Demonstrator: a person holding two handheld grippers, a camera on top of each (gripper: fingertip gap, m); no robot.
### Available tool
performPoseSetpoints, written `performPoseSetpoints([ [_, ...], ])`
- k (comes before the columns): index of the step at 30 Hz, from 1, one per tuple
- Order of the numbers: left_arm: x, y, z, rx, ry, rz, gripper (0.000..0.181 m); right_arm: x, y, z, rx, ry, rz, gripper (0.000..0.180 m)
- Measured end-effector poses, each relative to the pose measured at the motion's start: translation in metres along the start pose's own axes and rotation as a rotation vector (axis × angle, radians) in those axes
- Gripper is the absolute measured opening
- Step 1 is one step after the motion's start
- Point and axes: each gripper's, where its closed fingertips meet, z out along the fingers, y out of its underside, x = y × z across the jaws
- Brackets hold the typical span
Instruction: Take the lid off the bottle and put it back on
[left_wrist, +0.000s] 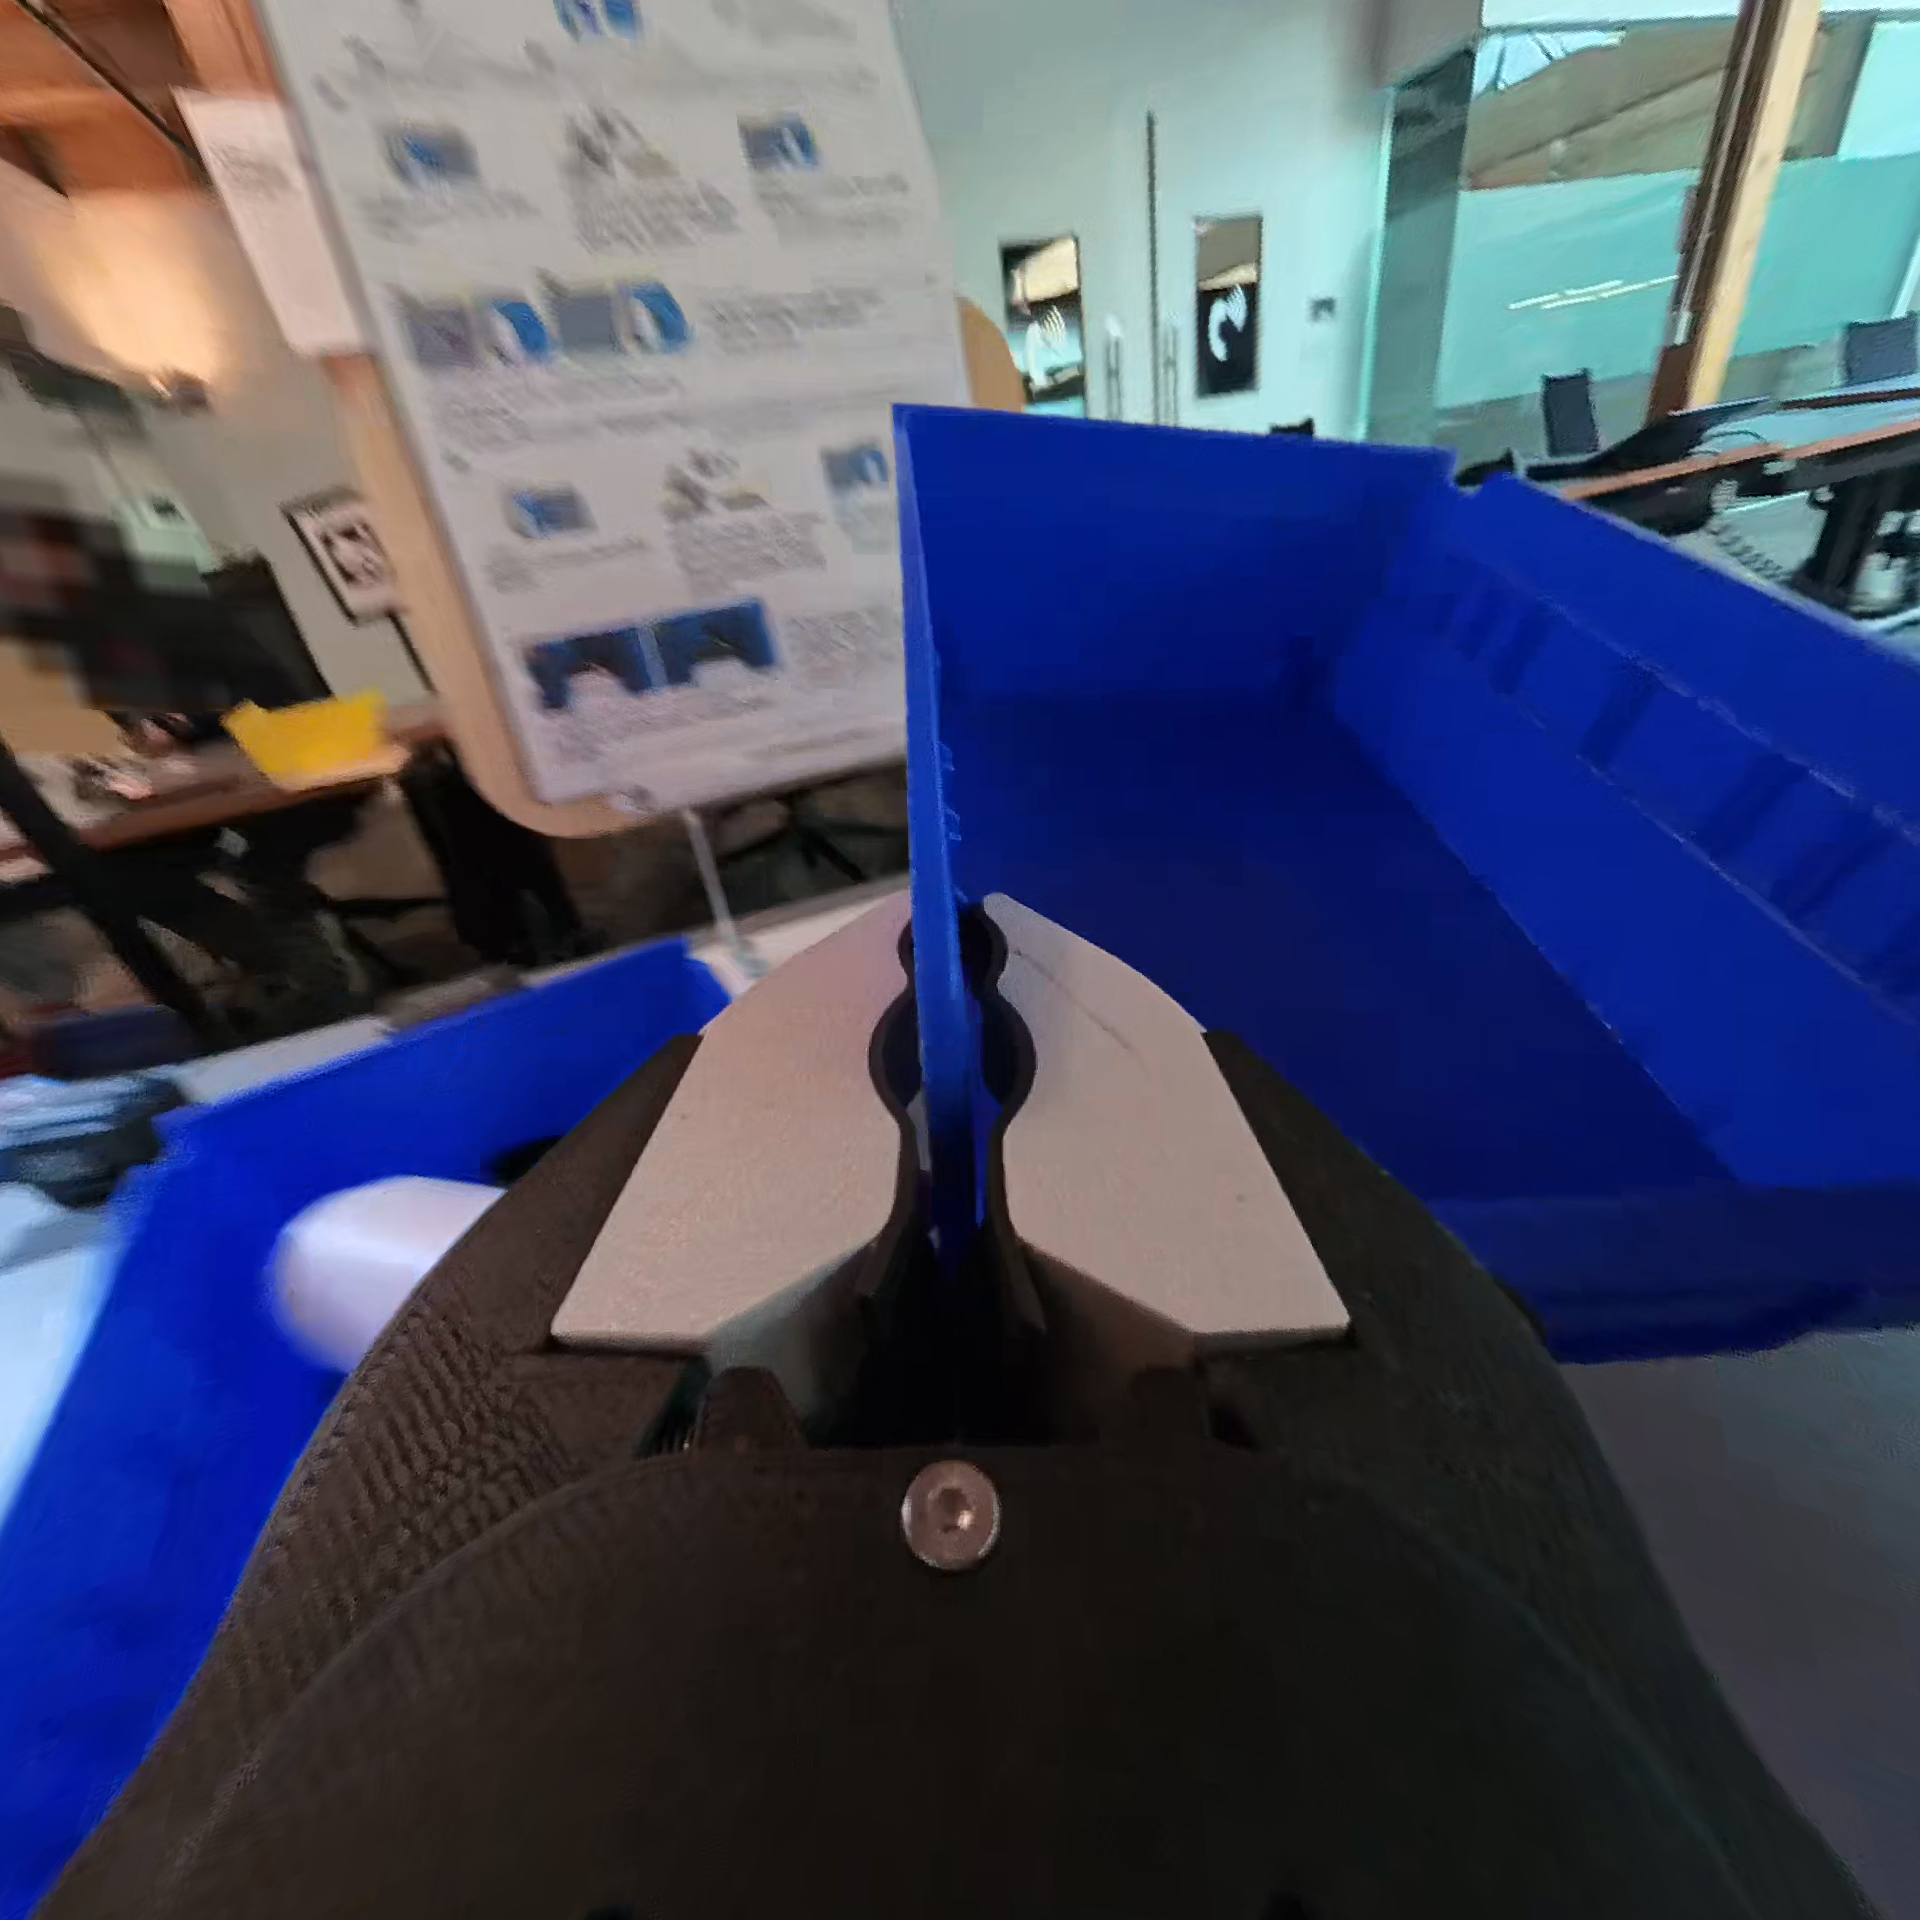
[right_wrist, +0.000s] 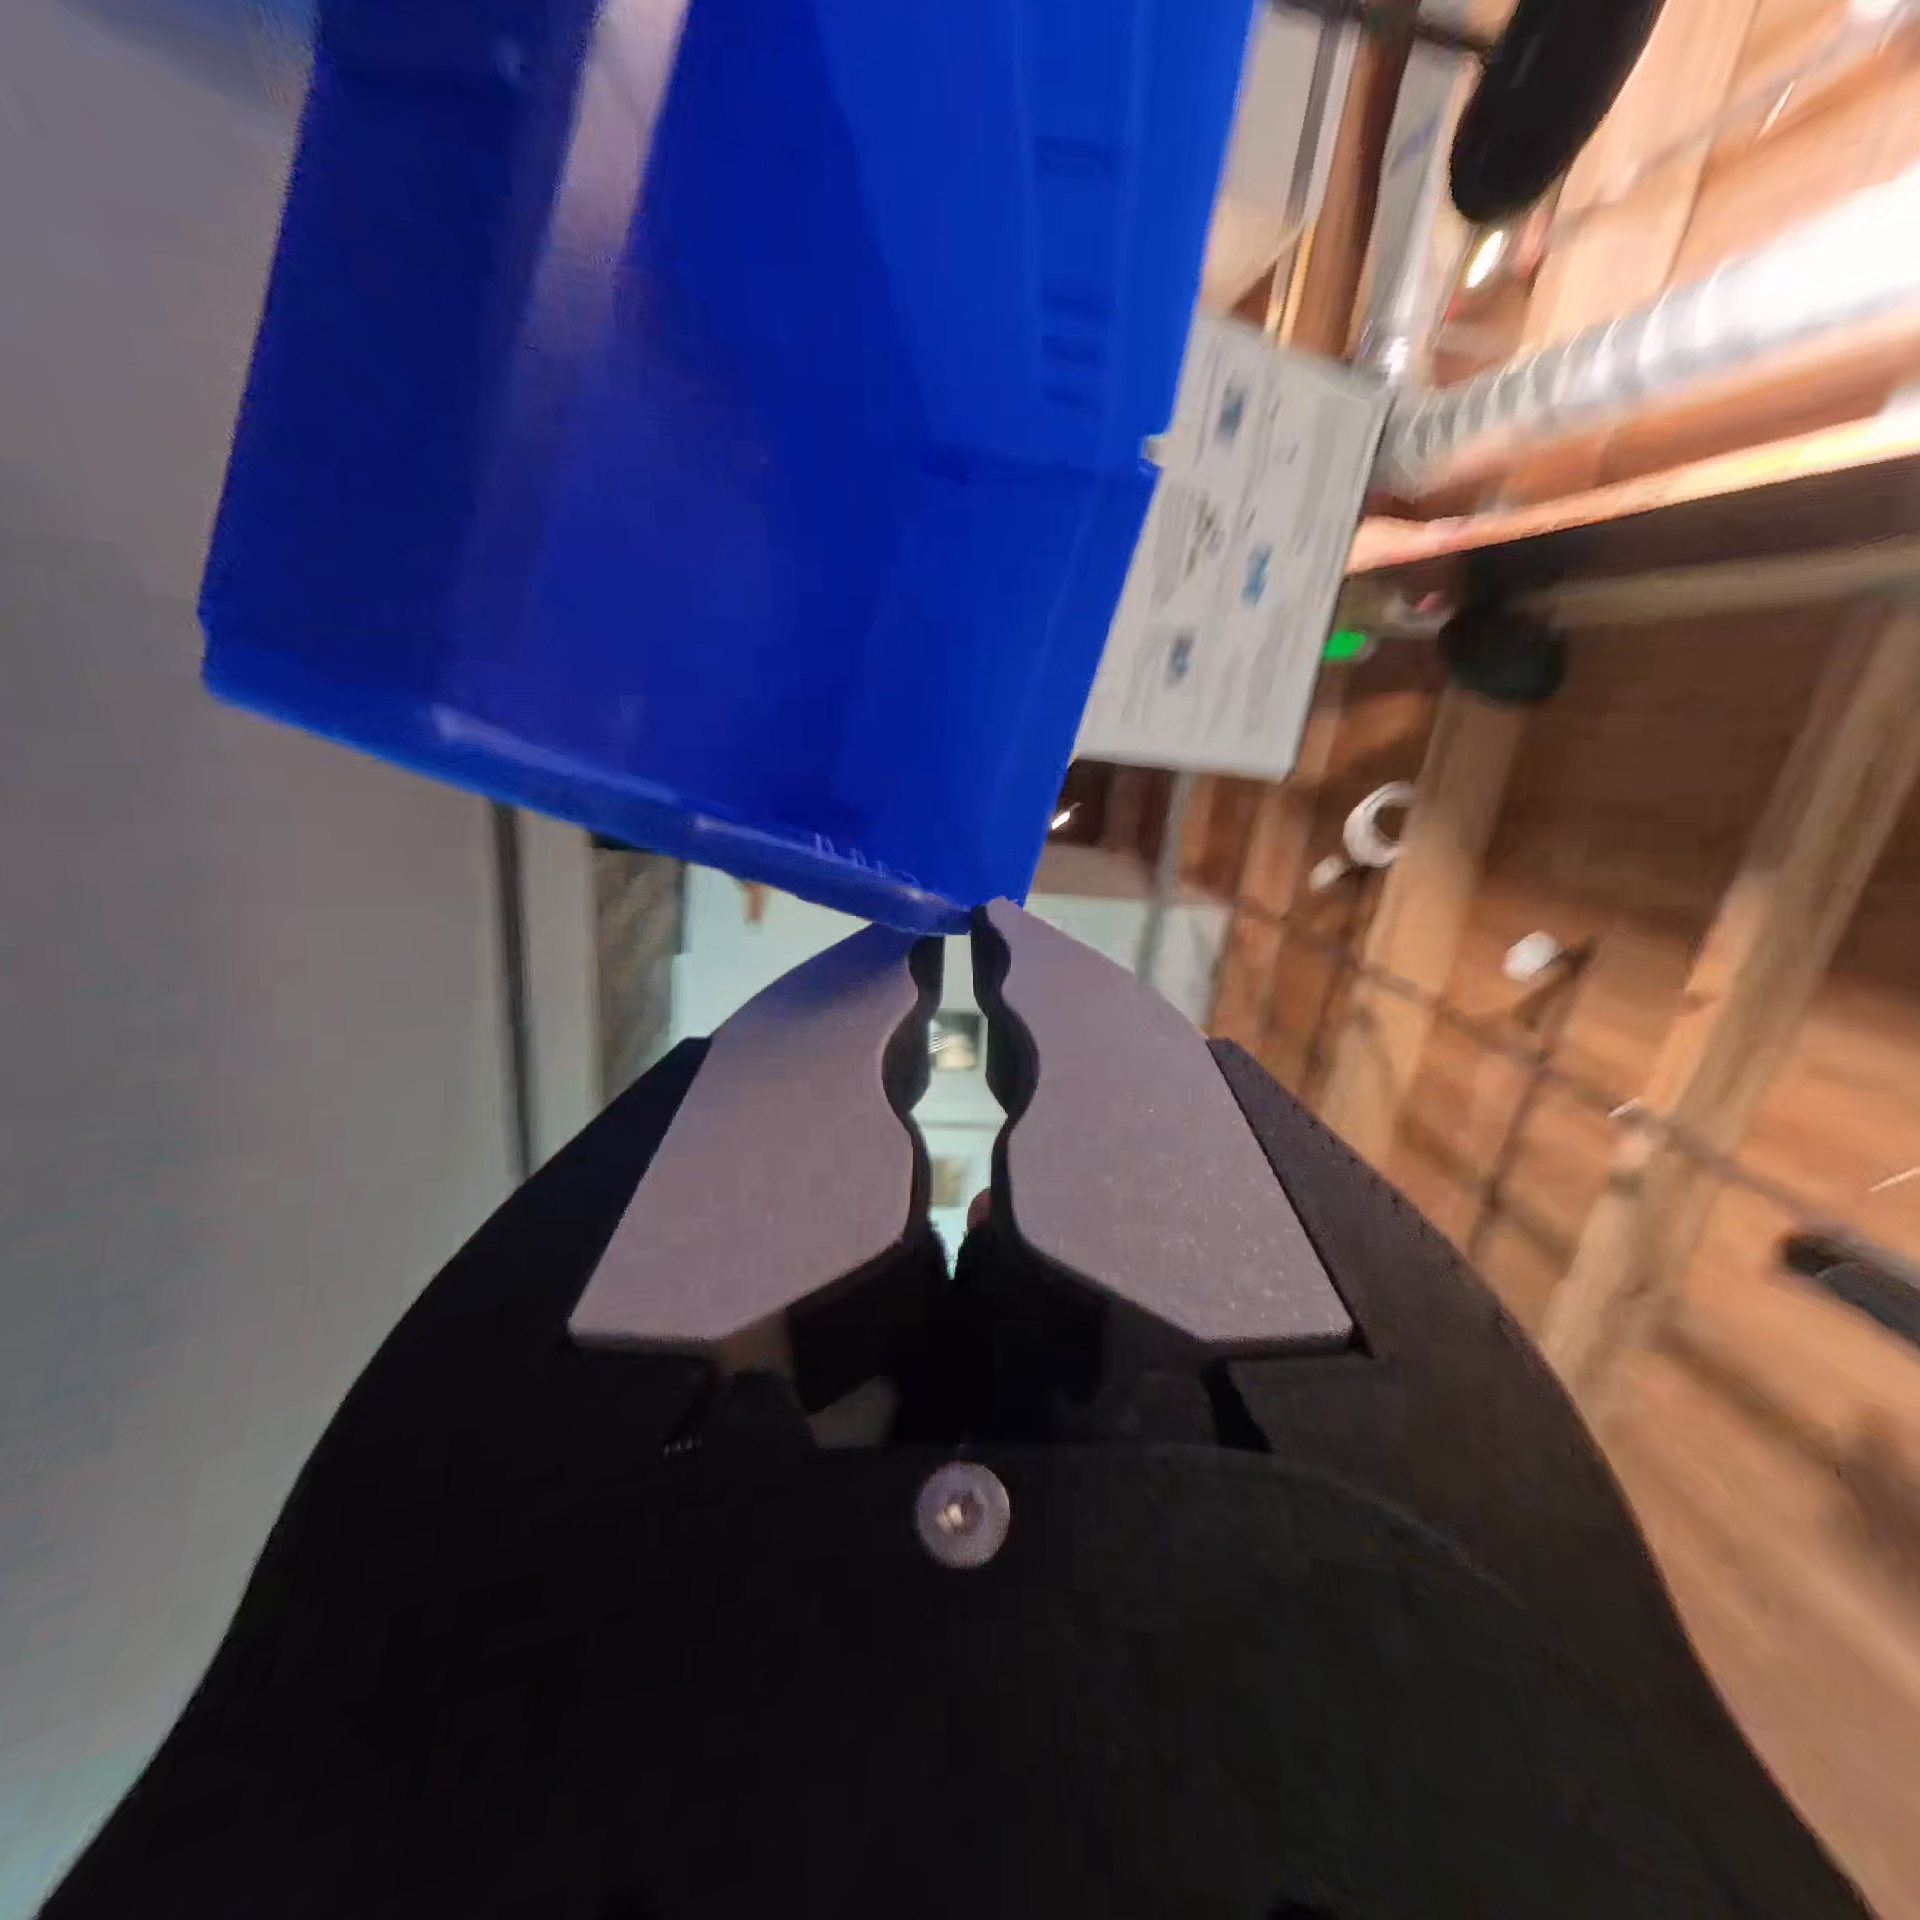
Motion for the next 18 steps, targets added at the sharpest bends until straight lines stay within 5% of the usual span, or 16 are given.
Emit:
performPoseSetpoints([
  [2,0.041,0.02,0.028,-0.051,0.057,-0.1,0.006,-0.037,0.036,-0.011,-0.032,-0.112,0.153,0.005],
  [7,0.112,0.059,0.063,-0.183,0.144,-0.102,0.006,-0.111,0.095,-0.034,-0.145,-0.217,0.152,0.003],
  [13,0.161,0.095,0.066,-0.254,0.204,-0.072,0.008,-0.124,0.147,-0.044,-0.24,-0.199,0.241,0.002],
  [18,0.194,0.124,0.049,-0.405,0.446,-0.111,0.035,-0.137,0.174,-0.054,-0.256,-0.283,0.224,0.009],
])
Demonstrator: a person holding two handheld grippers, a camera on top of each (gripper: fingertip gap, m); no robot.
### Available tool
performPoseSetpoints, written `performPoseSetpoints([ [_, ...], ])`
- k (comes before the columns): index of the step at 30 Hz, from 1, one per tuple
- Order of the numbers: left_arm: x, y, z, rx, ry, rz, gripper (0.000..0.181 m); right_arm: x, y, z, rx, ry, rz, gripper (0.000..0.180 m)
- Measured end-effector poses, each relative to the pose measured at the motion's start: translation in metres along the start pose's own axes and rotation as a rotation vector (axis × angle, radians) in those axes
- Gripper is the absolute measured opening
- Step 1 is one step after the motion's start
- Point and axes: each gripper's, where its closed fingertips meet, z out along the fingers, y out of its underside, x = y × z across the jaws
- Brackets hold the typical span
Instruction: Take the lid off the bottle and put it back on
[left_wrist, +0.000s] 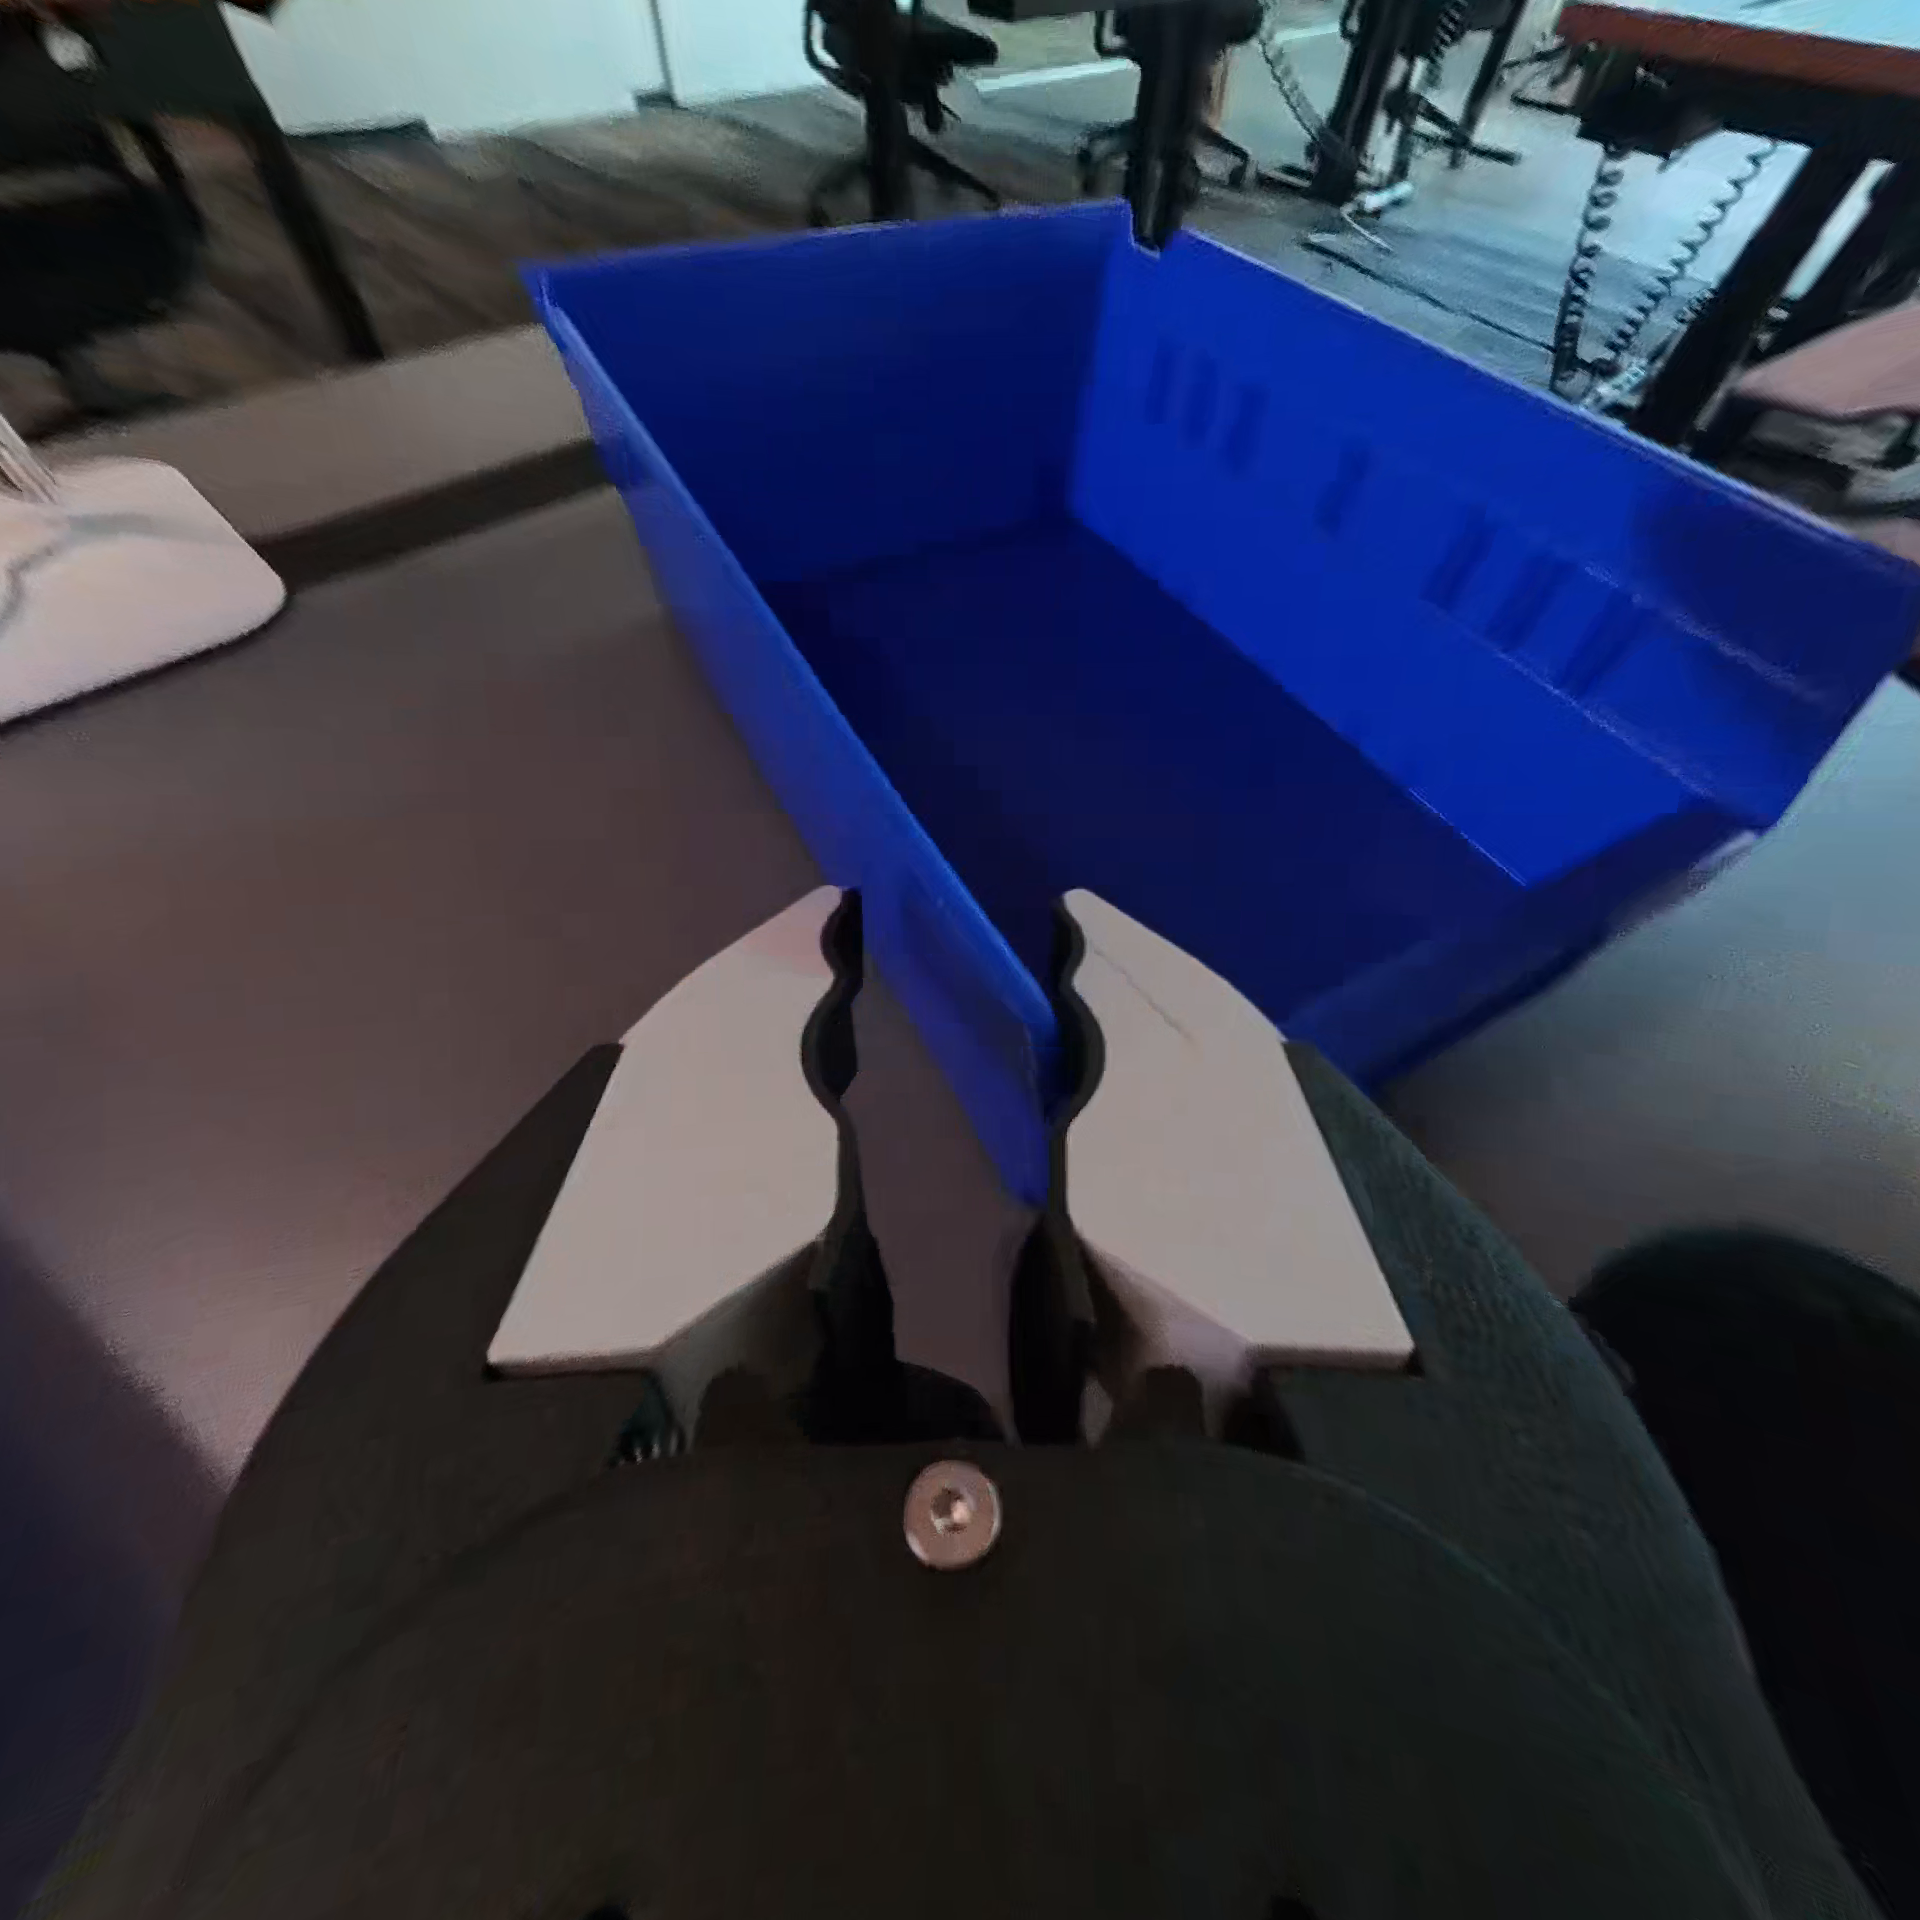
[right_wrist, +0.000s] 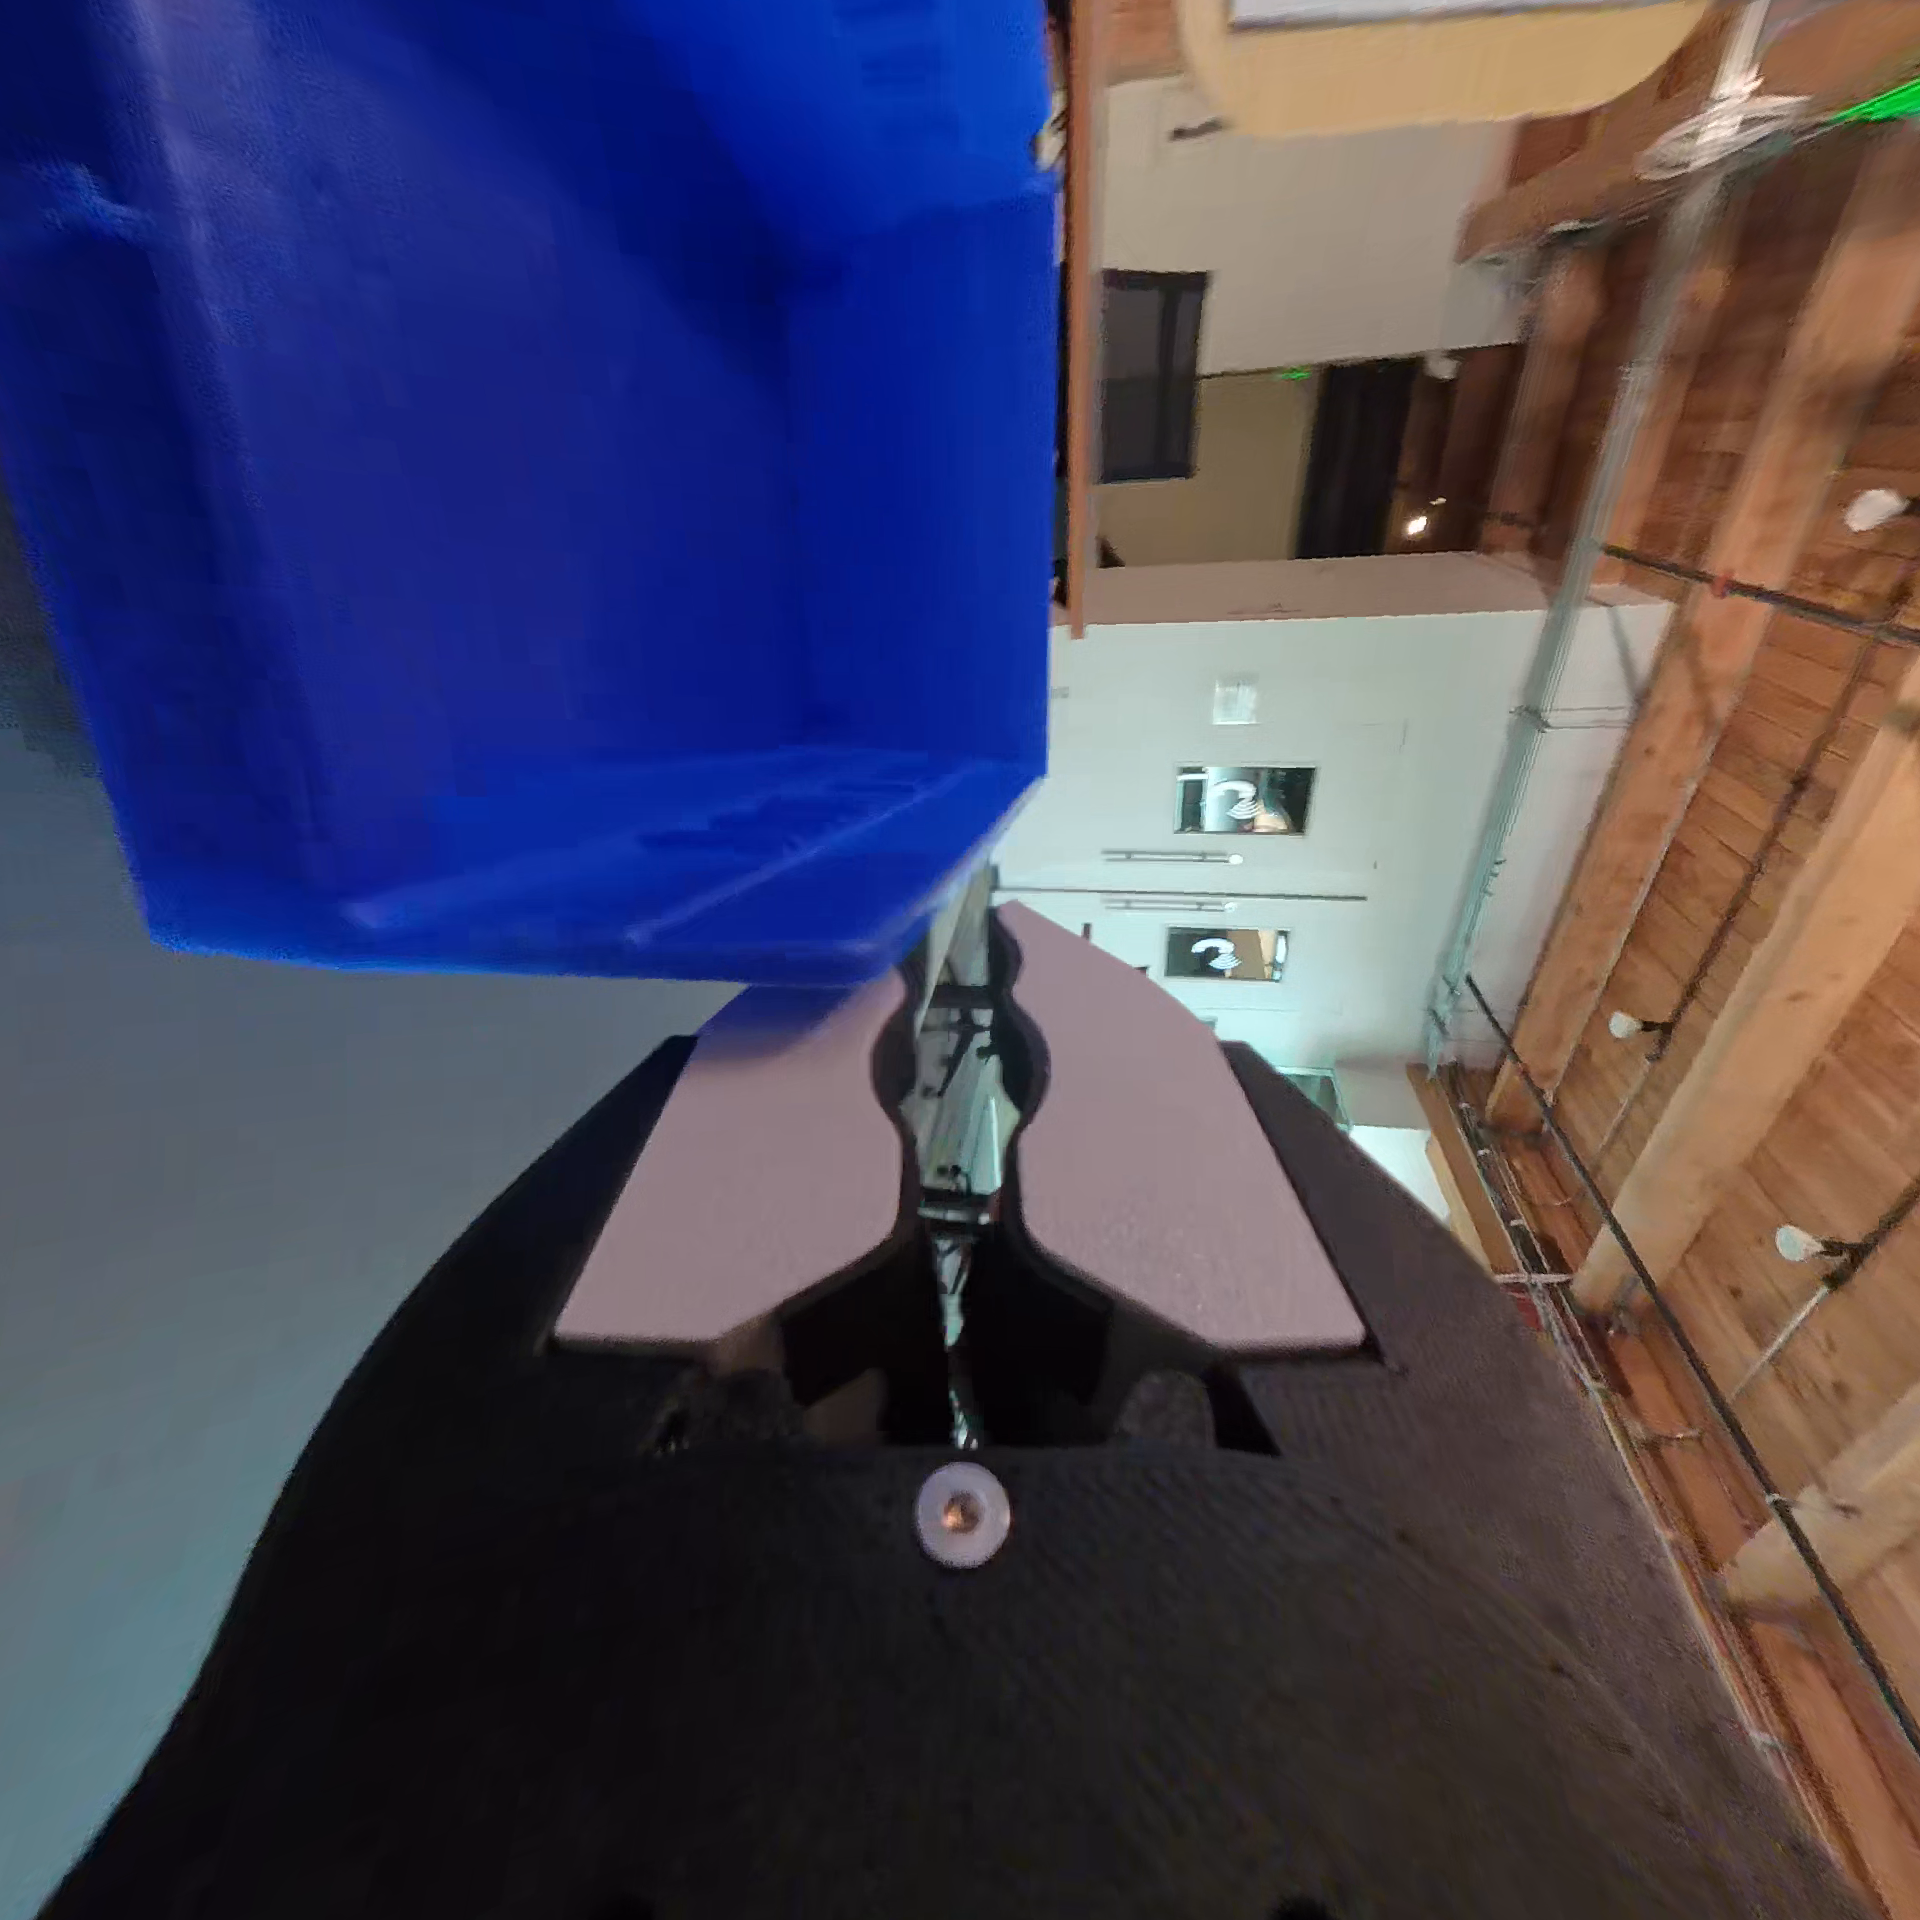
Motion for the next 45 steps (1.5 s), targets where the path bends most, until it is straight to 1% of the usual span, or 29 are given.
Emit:
performPoseSetpoints([
  [2,-0.001,-0.003,-0.014,-0.005,0.018,-0.008,0.049,0.013,0.027,-0.002,-0.091,0.038,0.062,0.016],
  [3,-0.002,-0.008,-0.027,0.009,0.032,0.013,0.056,0.019,0.037,-0.006,-0.112,0.026,0.127,0.024],
  [5,-0.002,-0.021,-0.064,0.055,0.081,0.08,0.061,0.037,0.045,-0.021,-0.101,0.032,0.293,0.034],
  [6,-0.007,-0.028,-0.088,0.094,0.086,0.128,0.061,0.045,0.037,-0.029,-0.051,0.021,0.374,0.041],
  [8,-0.031,-0.036,-0.133,0.151,0.043,0.254,0.061,0.055,-0.005,-0.044,0.133,-0.086,0.511,0.05],
  [9,-0.049,-0.033,-0.151,0.131,0.004,0.316,0.061,0.055,-0.032,-0.051,0.212,-0.17,0.554,0.055],
  [10,-0.07,-0.024,-0.163,0.073,-0.046,0.365,0.061,0.051,-0.057,-0.056,0.26,-0.263,0.576,0.062],
  [12,-0.109,0.005,-0.176,-0.093,-0.11,0.436,0.061,0.031,-0.101,-0.06,0.28,-0.464,0.574,0.081],
  [13,-0.124,0.021,-0.178,-0.168,-0.113,0.454,0.061,0.014,-0.122,-0.06,0.274,-0.578,0.557,0.084],
  [15,-0.146,0.053,-0.175,-0.299,-0.107,0.483,0.061,-0.02,-0.151,-0.053,0.227,-0.733,0.5,0.078],
  [16,-0.156,0.066,-0.173,-0.35,-0.12,0.506,0.061,-0.038,-0.158,-0.046,0.177,-0.789,0.458,0.076],
  [18,-0.176,0.088,-0.17,-0.437,-0.17,0.563,0.054,-0.067,-0.156,-0.027,0.043,-0.843,0.376,0.07],
  [20,-0.195,0.109,-0.171,-0.54,-0.216,0.619,0.047,-0.083,-0.148,-0.01,-0.043,-0.845,0.311,0.064],
  [21,-0.205,0.118,-0.174,-0.587,-0.245,0.645,0.041,-0.088,-0.144,-0.003,-0.067,-0.842,0.292,0.058],
  [22,-0.212,0.122,-0.177,-0.594,-0.271,0.667,0.039,-0.091,-0.139,0.001,-0.091,-0.845,0.276,0.049],
  [23,-0.217,0.123,-0.18,-0.579,-0.28,0.677,0.039,-0.097,-0.137,0.0,-0.093,-0.885,0.27,0.043],
  [24,-0.22,0.125,-0.185,-0.58,-0.278,0.679,0.039,-0.101,-0.138,-0.003,-0.073,-0.931,0.279,0.029],
  [27,-0.229,0.133,-0.206,-0.61,-0.244,0.682,0.04,-0.102,-0.13,-0.006,-0.05,-0.947,0.317,0.029],
  [31,-0.238,0.144,-0.233,-0.605,-0.216,0.648,0.042,-0.102,-0.106,-0.013,-0.031,-0.963,0.321,0.03],
  [34,-0.245,0.152,-0.255,-0.603,-0.228,0.625,0.042,-0.102,-0.087,-0.019,-0.024,-0.971,0.334,0.032],
  [41,-0.265,0.169,-0.3,-0.598,-0.26,0.625,0.042,-0.1,-0.049,-0.027,0.078,-0.971,0.274,0.031],
  [45,-0.278,0.176,-0.322,-0.608,-0.244,0.673,0.041,-0.1,-0.026,-0.031,0.073,-0.988,0.26,0.032],
])
